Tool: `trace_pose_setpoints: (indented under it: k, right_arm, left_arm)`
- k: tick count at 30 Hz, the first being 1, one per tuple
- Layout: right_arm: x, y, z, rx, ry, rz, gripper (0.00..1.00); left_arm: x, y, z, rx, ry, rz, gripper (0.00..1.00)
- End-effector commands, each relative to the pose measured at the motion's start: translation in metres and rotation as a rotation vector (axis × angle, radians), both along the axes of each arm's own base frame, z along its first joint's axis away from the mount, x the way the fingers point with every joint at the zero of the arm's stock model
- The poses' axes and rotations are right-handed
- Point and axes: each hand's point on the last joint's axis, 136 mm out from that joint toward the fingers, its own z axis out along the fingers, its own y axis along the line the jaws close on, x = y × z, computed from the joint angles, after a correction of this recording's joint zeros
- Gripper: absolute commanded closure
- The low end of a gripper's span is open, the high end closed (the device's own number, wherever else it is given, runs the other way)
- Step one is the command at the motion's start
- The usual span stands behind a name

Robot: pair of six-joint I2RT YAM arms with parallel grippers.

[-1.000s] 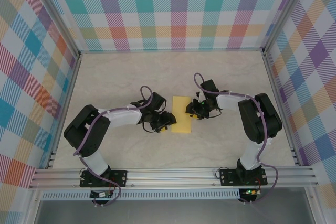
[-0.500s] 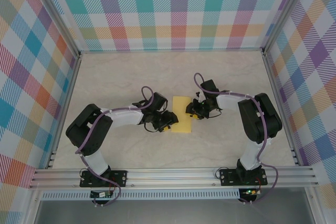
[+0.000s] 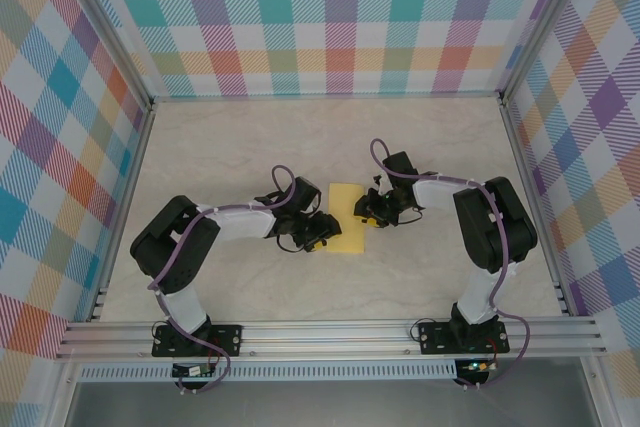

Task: Fold a paper plane with a square sheet of paper (pick it up from the middle)
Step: Fold the triangle a second time at the center of the table.

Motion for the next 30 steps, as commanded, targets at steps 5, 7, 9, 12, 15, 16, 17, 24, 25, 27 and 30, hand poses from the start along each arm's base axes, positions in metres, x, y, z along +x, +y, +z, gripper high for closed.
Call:
trace_pose_setpoints:
  k: [5, 7, 9, 12, 15, 16, 17, 24, 25, 27, 30]
  right_arm:
    - [-0.027, -0.025, -0.042, -0.135, 0.12, -0.021, 0.66]
    - [-0.027, -0.023, -0.041, -0.116, 0.118, -0.02, 0.66]
    - [-0.026, -0.02, -0.039, -0.103, 0.12, -0.019, 0.66]
    - [-0.023, -0.018, -0.035, -0.089, 0.111, -0.019, 0.65]
    - [-0.019, -0.014, -0.026, -0.064, 0.099, -0.015, 0.65]
    - [-0.018, -0.012, -0.021, -0.053, 0.088, -0.012, 0.65]
    - [-0.016, -0.01, -0.015, -0.038, 0.072, -0.01, 0.64]
    - [-0.002, -0.008, 0.042, 0.002, -0.1, 0.012, 0.56]
    - [-0.003, -0.009, 0.046, -0.004, -0.117, 0.016, 0.54]
    - [-0.007, -0.011, 0.055, 0.005, -0.153, 0.022, 0.5]
    - [-0.016, -0.01, 0.063, 0.044, -0.19, 0.052, 0.42]
  left_arm:
    - [-0.001, -0.016, 0.007, -0.071, -0.025, -0.017, 0.58]
    - [0.001, -0.021, 0.012, -0.103, -0.033, -0.016, 0.6]
    - [0.004, -0.022, 0.014, -0.114, -0.044, -0.007, 0.61]
    - [0.007, -0.02, 0.015, -0.115, -0.057, 0.012, 0.62]
    - [0.009, -0.022, 0.017, -0.126, -0.064, 0.019, 0.62]
    - [0.01, -0.022, 0.018, -0.126, -0.07, 0.022, 0.62]
    - [0.011, -0.021, 0.017, -0.121, -0.071, 0.026, 0.63]
    - [0.028, -0.013, 0.02, -0.118, -0.081, 0.084, 0.66]
    - [0.031, -0.012, 0.021, -0.119, -0.085, 0.091, 0.65]
    - [0.037, -0.013, 0.021, -0.13, -0.084, 0.102, 0.63]
    - [0.044, -0.018, 0.02, -0.159, -0.08, 0.105, 0.63]
